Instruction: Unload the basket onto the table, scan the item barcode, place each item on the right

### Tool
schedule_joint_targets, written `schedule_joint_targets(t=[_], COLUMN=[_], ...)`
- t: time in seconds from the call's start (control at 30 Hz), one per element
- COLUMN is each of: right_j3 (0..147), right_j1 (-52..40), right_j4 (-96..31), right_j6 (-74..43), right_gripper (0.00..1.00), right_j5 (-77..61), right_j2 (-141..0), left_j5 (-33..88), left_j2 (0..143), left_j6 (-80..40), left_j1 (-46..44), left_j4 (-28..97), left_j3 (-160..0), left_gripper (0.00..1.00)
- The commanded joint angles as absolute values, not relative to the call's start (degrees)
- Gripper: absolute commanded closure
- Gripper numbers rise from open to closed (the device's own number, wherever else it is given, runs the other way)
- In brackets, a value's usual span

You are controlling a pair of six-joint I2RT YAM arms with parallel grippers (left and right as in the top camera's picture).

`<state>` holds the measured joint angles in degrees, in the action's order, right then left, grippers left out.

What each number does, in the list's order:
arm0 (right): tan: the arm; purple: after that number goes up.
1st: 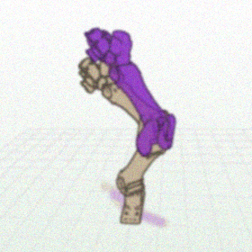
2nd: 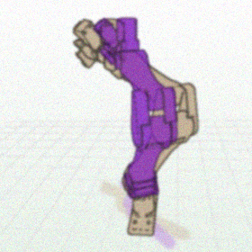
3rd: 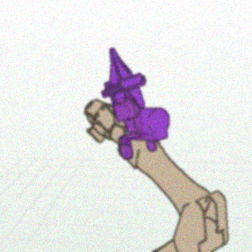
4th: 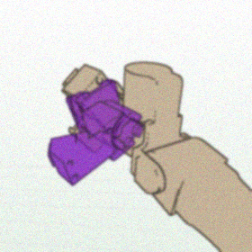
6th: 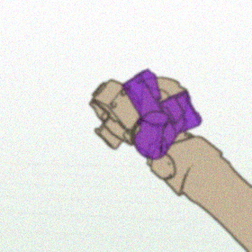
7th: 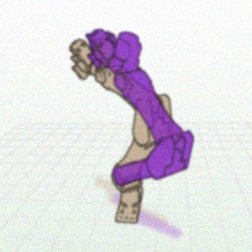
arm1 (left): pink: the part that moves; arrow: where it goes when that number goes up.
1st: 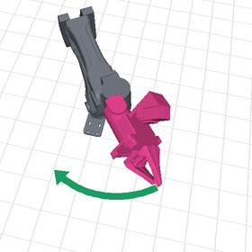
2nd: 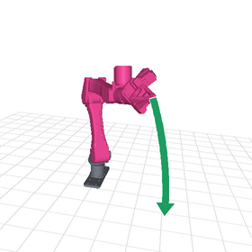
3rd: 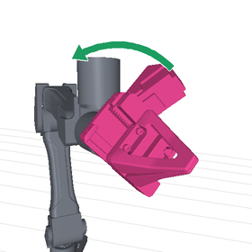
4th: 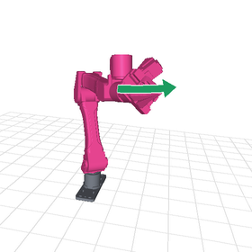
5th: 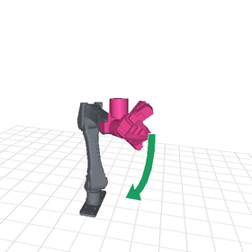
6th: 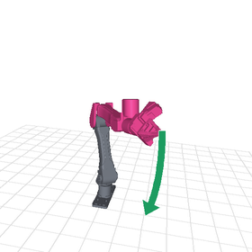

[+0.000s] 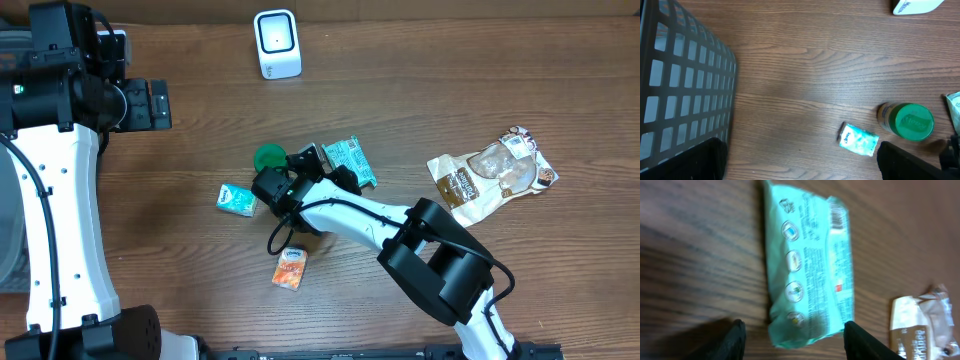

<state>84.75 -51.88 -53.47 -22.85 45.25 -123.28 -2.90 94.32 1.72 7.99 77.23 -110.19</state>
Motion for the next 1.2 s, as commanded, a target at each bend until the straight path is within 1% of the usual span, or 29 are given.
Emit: schedule_joint_targets(t=[0.0, 0.1, 0.2, 0.27, 0.33, 0.37, 0.43, 0.47, 0.5, 0.6, 0.77, 1.0, 1.17], right_j3=[86.08, 88.40, 90.63, 91.46, 91.50, 91.50, 91.00, 90.37, 89.93, 88.84, 87.26, 86.78, 86.78], right_j1=[-50.30, -47.29, -42.89, -39.72, -36.95, -35.53, -33.58, -32.73, -32.38, -32.16, -32.82, -30.57, -28.18], right_j4=[-53.32, -53.47, -53.45, -52.99, -52.16, -51.77, -50.98, -50.39, -50.06, -49.80, -51.05, -56.14, -56.05], right_j6=[-22.70, -22.70, -22.68, -22.65, -22.65, -22.65, -22.68, -22.68, -22.68, -22.68, -22.70, -22.61, -17.37], right_gripper=[0.40, 0.43, 0.44, 0.48, 0.59, 0.68, 0.83, 0.92, 0.96, 0.96, 0.96, 0.96, 0.96], right_j5=[38.17, 30.28, 20.78, 12.67, 4.97, 1.10, -4.34, -7.57, -9.45, -12.99, -12.45, -0.14, 2.11], right_j2=[-122.65, -120.31, -116.62, -114.26, -112.97, -112.92, -113.45, -114.06, -114.52, -116.86, -119.61, -119.61, -119.61], left_j5=[-3.40, -3.40, -3.40, -3.40, -3.40, -3.40, -3.40, -3.40, -3.40, -3.40, -3.40, -3.40, -3.40], left_j2=[94.61, 94.61, 94.61, 94.61, 94.61, 94.61, 94.61, 94.61, 94.61, 94.61, 94.61, 94.61, 94.61], left_j6=[2.61, 2.61, 2.61, 2.59, 2.61, 2.59, 2.61, 2.59, 2.61, 2.59, 2.59, 2.59, 2.59], left_j1=[8.23, 8.23, 8.23, 8.23, 8.23, 8.23, 8.23, 8.23, 8.23, 8.23, 8.23, 8.23, 8.23], left_j4=[77.32, 77.32, 77.32, 77.32, 77.32, 77.32, 77.32, 77.32, 77.32, 77.32, 77.32, 77.32, 77.32], left_j3=[-110.26, -110.26, -110.26, -110.26, -110.26, -110.26, -110.26, -110.26, -110.26, -110.26, -110.26, -110.26, -110.26], left_gripper=[0.00, 0.01, 0.00, 0.00, 0.00, 0.00, 0.00, 0.00, 0.01, 0.01, 0.00, 0.00, 0.01])
